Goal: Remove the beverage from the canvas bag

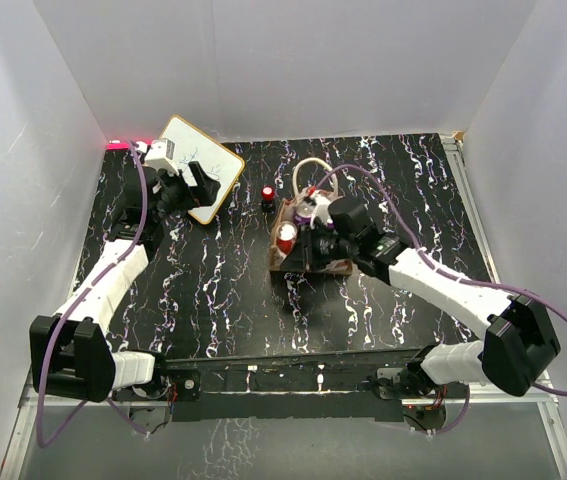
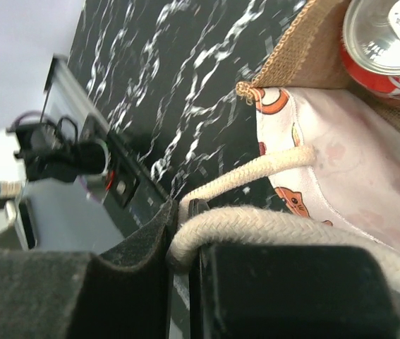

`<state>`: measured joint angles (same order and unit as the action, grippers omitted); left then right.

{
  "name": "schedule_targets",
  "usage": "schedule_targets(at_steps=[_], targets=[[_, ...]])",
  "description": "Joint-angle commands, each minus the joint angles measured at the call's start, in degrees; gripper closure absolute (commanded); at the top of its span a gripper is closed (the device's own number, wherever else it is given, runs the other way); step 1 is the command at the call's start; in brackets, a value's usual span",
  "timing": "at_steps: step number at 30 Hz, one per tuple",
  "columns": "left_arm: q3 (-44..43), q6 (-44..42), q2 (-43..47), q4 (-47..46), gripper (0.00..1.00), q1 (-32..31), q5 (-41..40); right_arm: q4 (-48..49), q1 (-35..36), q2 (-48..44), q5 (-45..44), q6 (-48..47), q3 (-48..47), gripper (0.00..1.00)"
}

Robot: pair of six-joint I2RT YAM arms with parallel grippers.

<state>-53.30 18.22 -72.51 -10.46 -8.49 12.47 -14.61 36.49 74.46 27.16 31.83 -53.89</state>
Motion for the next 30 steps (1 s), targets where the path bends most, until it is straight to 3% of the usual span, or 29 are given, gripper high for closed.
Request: schedule_targets(at_steps=[1, 10, 16, 20, 25, 30], targets=[[-1.3, -0.2, 0.2, -0.1, 0.03, -0.7, 0.4, 3.0, 8.5, -1.5, 3.8, 3.4, -2.1, 0.92], [-2.3, -1.7, -0.6, 1.9, 0.03, -3.1, -0.2, 6.4, 17.3, -1.1, 0.2, 7.2, -0.6, 0.92], [-3.2, -3.7, -1.2, 3.3, 0.03, -6.1, -0.1, -0.5, 17.6, -3.3, -7.0, 4.2, -2.5, 0.84], [-3.9, -5.3, -1.4, 4.2, 0.03, -8.5, 0.6, -7.7, 17.6, -6.2, -16.7, 0.0, -5.7, 0.64], [-3.7, -8.0, -0.4, 4.9, 0.03, -12.2, -1.2, -16.0, 17.5, -12.8, -30.6, -4.5, -8.6, 0.19], [-3.6, -9.3, 0.7, 5.1, 0.03, -14.6, -2.6, -18.1, 17.6, -20.7, -41.9, -8.0, -9.1, 0.08]])
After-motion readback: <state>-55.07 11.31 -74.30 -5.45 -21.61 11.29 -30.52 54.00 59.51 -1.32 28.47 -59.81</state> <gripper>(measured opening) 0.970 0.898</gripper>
